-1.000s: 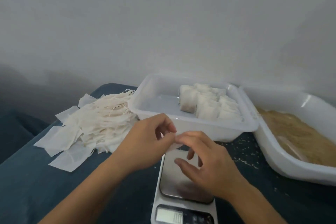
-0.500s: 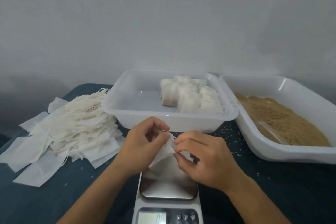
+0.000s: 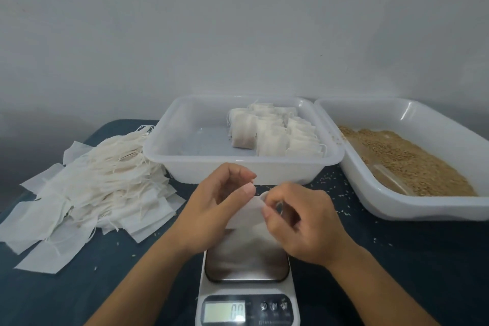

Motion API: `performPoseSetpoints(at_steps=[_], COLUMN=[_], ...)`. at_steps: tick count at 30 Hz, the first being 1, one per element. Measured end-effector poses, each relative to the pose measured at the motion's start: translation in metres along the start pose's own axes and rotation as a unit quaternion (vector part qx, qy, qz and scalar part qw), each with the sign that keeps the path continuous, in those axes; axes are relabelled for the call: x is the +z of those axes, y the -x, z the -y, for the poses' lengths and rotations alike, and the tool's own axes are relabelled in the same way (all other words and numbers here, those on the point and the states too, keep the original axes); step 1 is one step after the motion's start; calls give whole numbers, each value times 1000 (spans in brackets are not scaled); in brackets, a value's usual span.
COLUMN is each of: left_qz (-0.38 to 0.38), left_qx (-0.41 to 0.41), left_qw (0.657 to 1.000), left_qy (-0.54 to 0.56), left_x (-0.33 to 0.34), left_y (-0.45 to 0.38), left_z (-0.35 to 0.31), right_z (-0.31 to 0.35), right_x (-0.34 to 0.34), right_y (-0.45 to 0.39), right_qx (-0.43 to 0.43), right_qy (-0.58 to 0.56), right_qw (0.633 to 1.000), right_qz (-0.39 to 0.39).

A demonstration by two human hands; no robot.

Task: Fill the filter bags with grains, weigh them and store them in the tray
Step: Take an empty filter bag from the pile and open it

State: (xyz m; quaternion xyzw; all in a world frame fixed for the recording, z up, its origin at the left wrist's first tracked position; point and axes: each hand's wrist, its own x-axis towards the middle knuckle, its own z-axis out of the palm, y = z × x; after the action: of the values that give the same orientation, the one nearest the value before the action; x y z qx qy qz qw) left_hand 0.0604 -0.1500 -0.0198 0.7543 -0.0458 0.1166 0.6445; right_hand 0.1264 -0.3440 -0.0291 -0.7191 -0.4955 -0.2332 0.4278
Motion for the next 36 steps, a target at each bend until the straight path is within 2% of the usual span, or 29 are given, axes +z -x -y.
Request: performPoseSetpoints(at_steps=[2,5,9,12,16,24,28,32,34,36], left_qz=[77,177,215,194,148,202,190,110,82,66], left_qx=[-23,-69,-82,-56,-6,-27,-9,-28,-40,-53], left_qw=[996,979,972,979,985,958,959,983,986,991], left_qy=[26,75,43,-6,-83,-202,-212,-148,-140,-103], left_x=[-3,-5,-2,-1,-4,0,18,31,33,32], left_y=[3,5,4,3,2,-19,-32,-25,-20,-16], left_z=[-2,-9,-11,-10,-10,-34,-37,-25,-16,-12], right_z=[1,5,10,10,11,11,5,-3,-13,-32], right_x=[-1,-2,-2,-4,-7,-18,-33,-58,-75,-100], right_y=[0,0,1,2,1,-2,-6,-10,-15,-23], right_qx=[28,38,53,68,59,38,43,55,111,222], right_qy=[-30,-58,-80,-109,-83,7,18,48,122,205], right_qw=[999,997,995,992,994,995,997,997,981,942], right_qz=[-29,-30,-33,10,41,91,58,-22,-99,-143])
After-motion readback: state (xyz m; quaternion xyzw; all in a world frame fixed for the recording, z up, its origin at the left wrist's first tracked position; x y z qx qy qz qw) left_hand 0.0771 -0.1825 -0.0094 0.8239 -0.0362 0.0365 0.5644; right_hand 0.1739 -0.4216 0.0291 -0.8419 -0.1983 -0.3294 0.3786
